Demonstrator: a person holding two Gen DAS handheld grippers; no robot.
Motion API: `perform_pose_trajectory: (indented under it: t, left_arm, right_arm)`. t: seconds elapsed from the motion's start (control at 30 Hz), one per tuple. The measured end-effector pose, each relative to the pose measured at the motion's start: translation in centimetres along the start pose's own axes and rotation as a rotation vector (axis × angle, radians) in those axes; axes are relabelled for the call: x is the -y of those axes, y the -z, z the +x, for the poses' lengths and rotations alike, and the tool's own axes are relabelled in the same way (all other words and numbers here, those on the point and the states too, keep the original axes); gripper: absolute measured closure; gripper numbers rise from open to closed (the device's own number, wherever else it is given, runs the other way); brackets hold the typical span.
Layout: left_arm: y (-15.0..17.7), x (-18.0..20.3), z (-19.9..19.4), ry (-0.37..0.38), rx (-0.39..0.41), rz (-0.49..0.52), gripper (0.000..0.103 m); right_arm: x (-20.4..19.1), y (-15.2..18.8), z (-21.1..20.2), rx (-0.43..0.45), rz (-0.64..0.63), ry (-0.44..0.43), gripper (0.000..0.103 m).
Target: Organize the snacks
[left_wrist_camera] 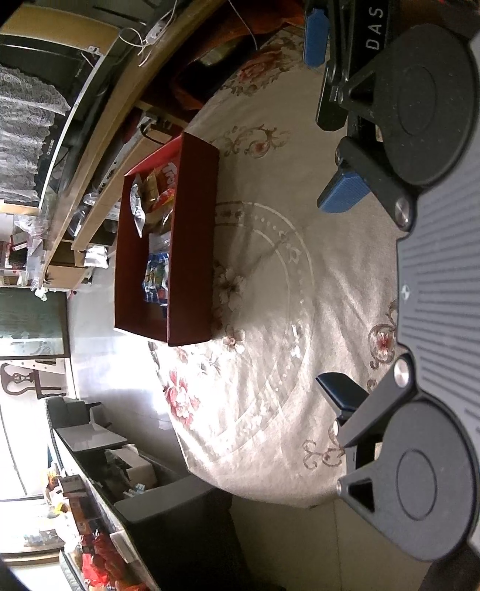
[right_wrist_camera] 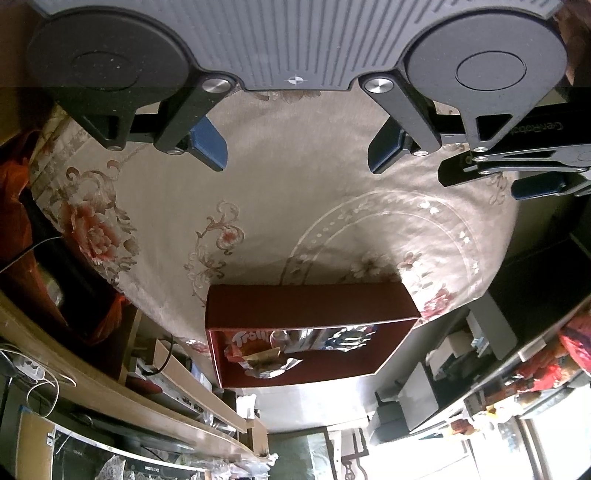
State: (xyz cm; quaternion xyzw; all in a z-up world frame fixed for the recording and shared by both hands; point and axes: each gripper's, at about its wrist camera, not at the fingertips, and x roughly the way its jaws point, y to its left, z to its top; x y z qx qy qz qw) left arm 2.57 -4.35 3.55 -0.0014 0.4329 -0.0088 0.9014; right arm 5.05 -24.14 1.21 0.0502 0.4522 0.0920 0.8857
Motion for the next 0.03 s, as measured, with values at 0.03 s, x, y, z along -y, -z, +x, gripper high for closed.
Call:
perform_pose_trajectory:
  t: [0.03]
  left_arm:
    - [0.02, 0.02, -0.06, -0.007, 0.003, 0.001, 0.005]
  right_arm:
    - [-0.01, 0.03, -0.05, 0.001, -0.001, 0.0, 0.015]
